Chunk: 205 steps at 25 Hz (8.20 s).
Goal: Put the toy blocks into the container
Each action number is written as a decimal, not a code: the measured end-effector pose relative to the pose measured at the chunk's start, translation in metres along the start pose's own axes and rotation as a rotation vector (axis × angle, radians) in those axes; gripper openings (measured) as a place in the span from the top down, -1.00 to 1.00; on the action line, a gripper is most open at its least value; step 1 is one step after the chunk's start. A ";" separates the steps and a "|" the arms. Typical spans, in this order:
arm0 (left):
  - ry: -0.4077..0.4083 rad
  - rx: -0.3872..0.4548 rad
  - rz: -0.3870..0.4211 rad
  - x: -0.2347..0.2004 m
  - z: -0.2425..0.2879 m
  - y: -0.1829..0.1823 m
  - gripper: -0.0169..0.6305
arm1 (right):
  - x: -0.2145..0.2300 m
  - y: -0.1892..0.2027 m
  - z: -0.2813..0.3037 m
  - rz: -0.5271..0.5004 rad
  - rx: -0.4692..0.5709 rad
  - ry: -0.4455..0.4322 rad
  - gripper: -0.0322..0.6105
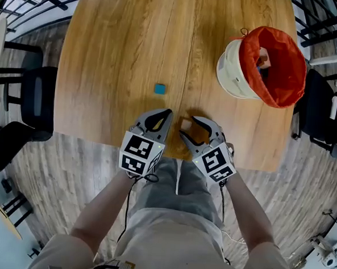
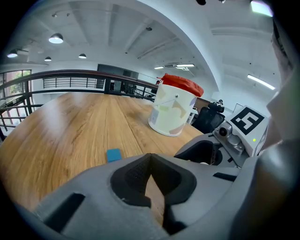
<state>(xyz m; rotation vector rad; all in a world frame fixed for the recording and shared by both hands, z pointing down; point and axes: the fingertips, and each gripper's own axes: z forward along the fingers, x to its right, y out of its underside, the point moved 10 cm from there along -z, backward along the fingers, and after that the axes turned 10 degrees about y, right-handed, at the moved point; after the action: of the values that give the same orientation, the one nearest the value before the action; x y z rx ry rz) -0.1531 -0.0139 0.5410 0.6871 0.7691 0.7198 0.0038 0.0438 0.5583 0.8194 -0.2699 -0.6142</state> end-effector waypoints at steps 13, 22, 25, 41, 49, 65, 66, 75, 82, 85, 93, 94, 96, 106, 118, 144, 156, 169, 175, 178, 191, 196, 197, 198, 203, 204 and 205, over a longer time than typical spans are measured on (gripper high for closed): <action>0.004 -0.026 -0.015 -0.009 0.009 0.010 0.91 | -0.001 0.016 0.018 -0.148 -0.050 -0.018 0.27; 0.005 -0.032 -0.008 -0.007 0.011 0.008 0.91 | 0.002 0.014 0.016 -0.090 -0.043 -0.002 0.40; 0.007 -0.018 0.003 -0.004 0.006 0.000 0.91 | 0.005 0.009 0.007 -0.050 -0.033 0.014 0.41; 0.060 0.109 0.129 0.043 -0.022 -0.089 0.91 | 0.016 -0.074 -0.092 -0.022 0.158 0.115 0.41; 0.096 0.190 0.186 0.080 -0.036 -0.142 0.91 | 0.029 -0.109 -0.157 -0.023 0.263 0.209 0.41; 0.194 0.348 0.316 0.149 -0.063 -0.225 0.91 | 0.040 -0.156 -0.256 -0.034 0.440 0.398 0.41; 0.197 0.353 0.325 0.152 -0.063 -0.229 0.91 | 0.041 -0.158 -0.260 -0.033 0.451 0.409 0.41; 0.201 0.427 0.404 0.168 -0.070 -0.269 0.91 | 0.067 -0.179 -0.280 -0.012 0.521 0.484 0.41; 0.199 0.448 0.428 0.167 -0.066 -0.285 0.91 | 0.086 -0.189 -0.282 0.026 0.538 0.525 0.41; 0.199 0.450 0.440 0.165 -0.061 -0.291 0.91 | 0.094 -0.193 -0.279 0.048 0.542 0.543 0.41; 0.194 0.434 0.455 0.156 -0.038 -0.303 0.91 | 0.123 -0.195 -0.266 0.111 0.520 0.579 0.41; 0.193 0.430 0.454 0.153 -0.035 -0.303 0.91 | 0.127 -0.194 -0.263 0.114 0.512 0.582 0.41; 0.190 0.418 0.449 0.147 -0.029 -0.301 0.91 | 0.134 -0.194 -0.257 0.121 0.493 0.585 0.41; 0.185 0.340 0.386 0.123 0.010 -0.284 0.91 | 0.167 -0.172 -0.230 0.172 0.386 0.601 0.41; 0.187 0.256 0.329 0.106 0.051 -0.266 0.91 | 0.190 -0.134 -0.196 0.221 0.205 0.573 0.41; 0.179 0.196 0.281 0.093 0.075 -0.245 0.91 | 0.196 -0.103 -0.165 0.220 0.046 0.517 0.40; 0.173 0.210 0.292 0.099 0.066 -0.251 0.91 | 0.193 -0.105 -0.180 0.245 0.097 0.551 0.53; 0.172 0.283 0.348 0.121 0.033 -0.275 0.91 | 0.183 -0.131 -0.229 0.249 0.222 0.625 0.72; 0.179 0.350 0.391 0.139 0.001 -0.293 0.91 | 0.166 -0.153 -0.266 0.232 0.316 0.648 0.77; 0.183 0.386 0.425 0.151 -0.017 -0.301 0.91 | 0.155 -0.165 -0.287 0.218 0.380 0.660 0.77; 0.169 0.531 0.537 0.200 -0.104 -0.314 0.91 | 0.095 -0.201 -0.370 0.123 0.579 0.661 0.78; 0.161 0.538 0.554 0.209 -0.124 -0.305 0.91 | 0.079 -0.196 -0.383 0.124 0.613 0.651 0.78; 0.157 0.535 0.556 0.209 -0.126 -0.303 0.91 | 0.076 -0.194 -0.384 0.126 0.616 0.647 0.78; 0.153 0.532 0.559 0.210 -0.127 -0.300 0.91 | 0.074 -0.192 -0.385 0.128 0.618 0.643 0.78; 0.161 0.506 0.550 0.213 -0.129 -0.281 0.91 | 0.062 -0.180 -0.383 0.154 0.609 0.616 0.79; 0.175 0.503 0.553 0.214 -0.129 -0.277 0.91 | 0.060 -0.178 -0.382 0.160 0.608 0.611 0.79; 0.190 0.502 0.556 0.216 -0.128 -0.274 0.91 | 0.058 -0.177 -0.382 0.166 0.608 0.607 0.79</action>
<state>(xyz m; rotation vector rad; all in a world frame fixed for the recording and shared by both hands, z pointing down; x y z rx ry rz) -0.0583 0.0337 0.1844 1.3323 0.9563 1.1217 0.1507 0.1449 0.1732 1.5067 0.0425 -0.0953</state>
